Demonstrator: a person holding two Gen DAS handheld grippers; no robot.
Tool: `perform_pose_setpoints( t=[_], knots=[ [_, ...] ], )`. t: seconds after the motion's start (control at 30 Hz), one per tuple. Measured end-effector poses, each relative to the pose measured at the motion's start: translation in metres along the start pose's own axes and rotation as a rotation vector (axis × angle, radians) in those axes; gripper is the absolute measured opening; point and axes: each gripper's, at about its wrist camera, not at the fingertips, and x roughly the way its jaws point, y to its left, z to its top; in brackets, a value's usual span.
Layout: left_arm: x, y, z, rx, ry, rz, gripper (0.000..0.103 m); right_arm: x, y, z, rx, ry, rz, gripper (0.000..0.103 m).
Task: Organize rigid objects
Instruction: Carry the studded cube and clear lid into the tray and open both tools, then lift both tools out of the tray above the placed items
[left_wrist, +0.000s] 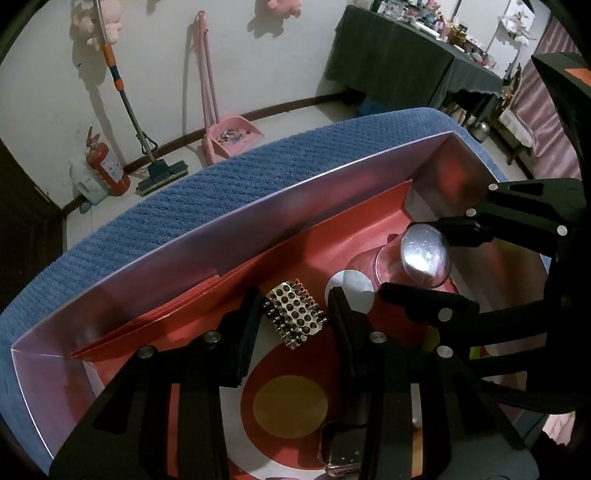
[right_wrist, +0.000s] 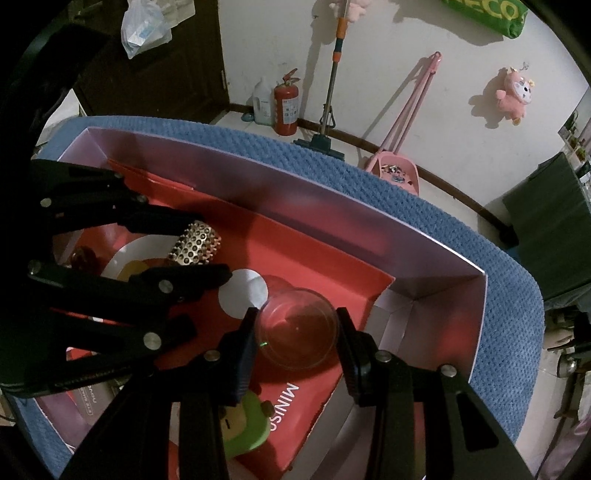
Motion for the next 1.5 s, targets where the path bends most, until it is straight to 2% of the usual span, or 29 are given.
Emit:
perform_pose_setpoints(
  t=[0.2, 0.77, 1.27, 1.33, 1.4, 1.43, 1.5],
  knots=[
    [-0.001, 0.000, 0.001, -0.004, 0.000, 0.021, 0.040, -0.001, -0.001, 0.000, -0.002, -0.002, 0.002, 0.043],
    [-0.002, 0.009, -0.003, -0.051, 0.001, 0.019, 0.048, -0.004, 0.004, 0.001, -0.005, -0.015, -0.002, 0.046],
    [-0.008, 0.011, -0.008, -0.049, -0.027, 0.024, 0.049, -0.008, 0.006, -0.001, -0.009, -0.033, -0.002, 0.049],
    [-0.014, 0.013, -0.009, -0.070, -0.046, 0.013, 0.053, -0.009, 0.006, -0.002, -0.012, -0.040, -0.001, 0.051],
    [-0.020, 0.016, -0.011, -0.090, -0.069, 0.001, 0.066, -0.013, 0.007, -0.004, -0.019, -0.051, -0.003, 0.057],
    [-0.025, 0.017, -0.012, -0.102, -0.089, -0.007, 0.066, -0.017, 0.007, -0.006, -0.021, -0.061, -0.012, 0.064],
    [-0.033, 0.016, -0.014, -0.111, -0.110, -0.013, 0.066, -0.026, 0.010, -0.009, -0.035, -0.082, -0.032, 0.067]
  ],
)
